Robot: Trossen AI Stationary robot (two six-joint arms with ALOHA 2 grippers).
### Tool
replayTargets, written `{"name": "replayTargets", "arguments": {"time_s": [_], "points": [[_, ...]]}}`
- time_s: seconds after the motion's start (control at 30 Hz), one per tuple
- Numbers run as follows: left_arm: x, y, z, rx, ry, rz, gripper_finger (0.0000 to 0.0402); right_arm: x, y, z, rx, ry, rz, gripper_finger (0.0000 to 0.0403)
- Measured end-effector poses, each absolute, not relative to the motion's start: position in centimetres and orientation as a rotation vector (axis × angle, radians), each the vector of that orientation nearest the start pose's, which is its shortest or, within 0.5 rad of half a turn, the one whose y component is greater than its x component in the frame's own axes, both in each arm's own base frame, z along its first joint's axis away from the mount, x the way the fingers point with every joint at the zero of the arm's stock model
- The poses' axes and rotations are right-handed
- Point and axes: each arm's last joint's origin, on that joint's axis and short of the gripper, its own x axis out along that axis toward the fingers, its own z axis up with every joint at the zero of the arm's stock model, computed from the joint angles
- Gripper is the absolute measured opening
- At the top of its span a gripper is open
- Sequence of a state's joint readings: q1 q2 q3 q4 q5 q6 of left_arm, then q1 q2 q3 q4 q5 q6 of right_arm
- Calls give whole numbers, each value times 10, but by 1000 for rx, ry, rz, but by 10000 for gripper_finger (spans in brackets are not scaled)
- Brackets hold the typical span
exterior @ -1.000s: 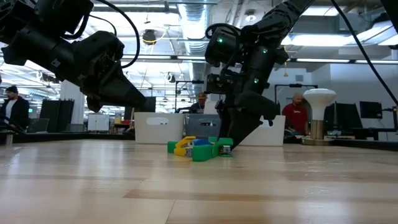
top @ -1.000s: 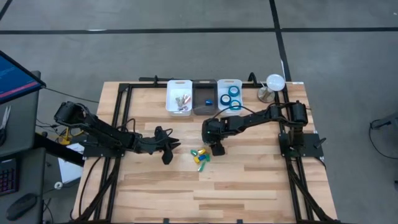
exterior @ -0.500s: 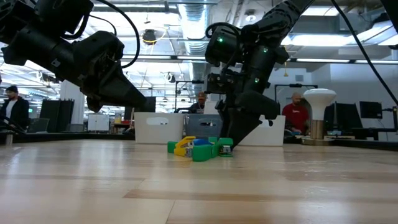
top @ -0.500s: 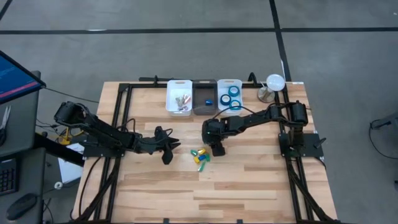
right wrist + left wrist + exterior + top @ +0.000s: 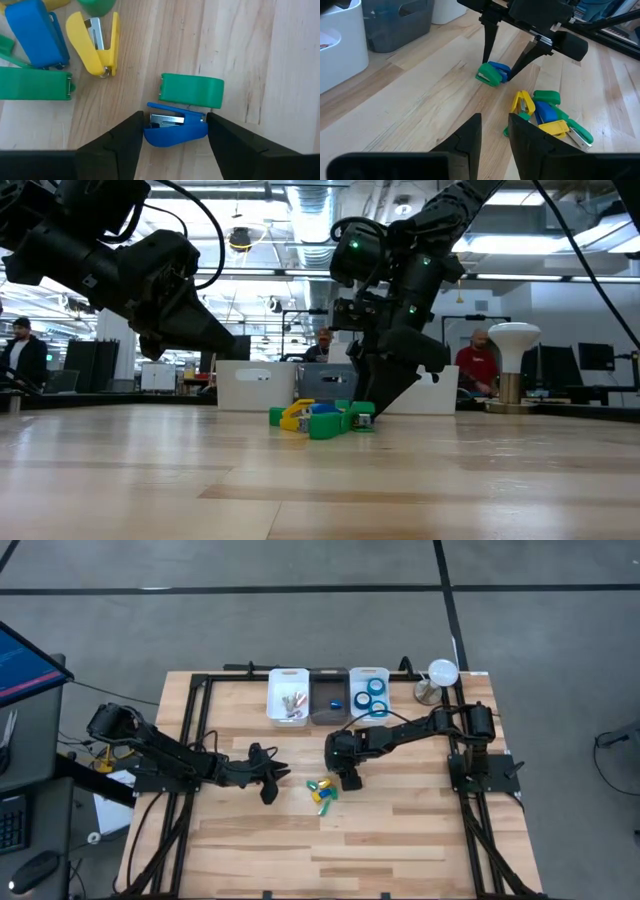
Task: Pick and place Stapler, Stapler remover, tape
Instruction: Put the blue stapler into the black bin
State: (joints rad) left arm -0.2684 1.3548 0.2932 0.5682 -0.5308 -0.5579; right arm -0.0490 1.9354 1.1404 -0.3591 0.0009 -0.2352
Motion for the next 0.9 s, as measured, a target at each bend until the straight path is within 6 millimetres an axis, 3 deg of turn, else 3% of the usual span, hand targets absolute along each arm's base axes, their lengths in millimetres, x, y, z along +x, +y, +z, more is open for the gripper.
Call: {"name": "replayTargets", "arguments": {"time_s": [0.37, 0.67, 0.9], "points": [[213, -43, 133, -349, 371, 374, 88, 367, -18, 129, -180, 1158, 93, 175], [213, -43, 133, -348, 372, 374, 88, 367, -18, 129, -180, 1161, 92, 202], [213, -43, 132, -348, 372, 374, 88, 366, -18, 132, -182, 1195, 93, 185]]}}
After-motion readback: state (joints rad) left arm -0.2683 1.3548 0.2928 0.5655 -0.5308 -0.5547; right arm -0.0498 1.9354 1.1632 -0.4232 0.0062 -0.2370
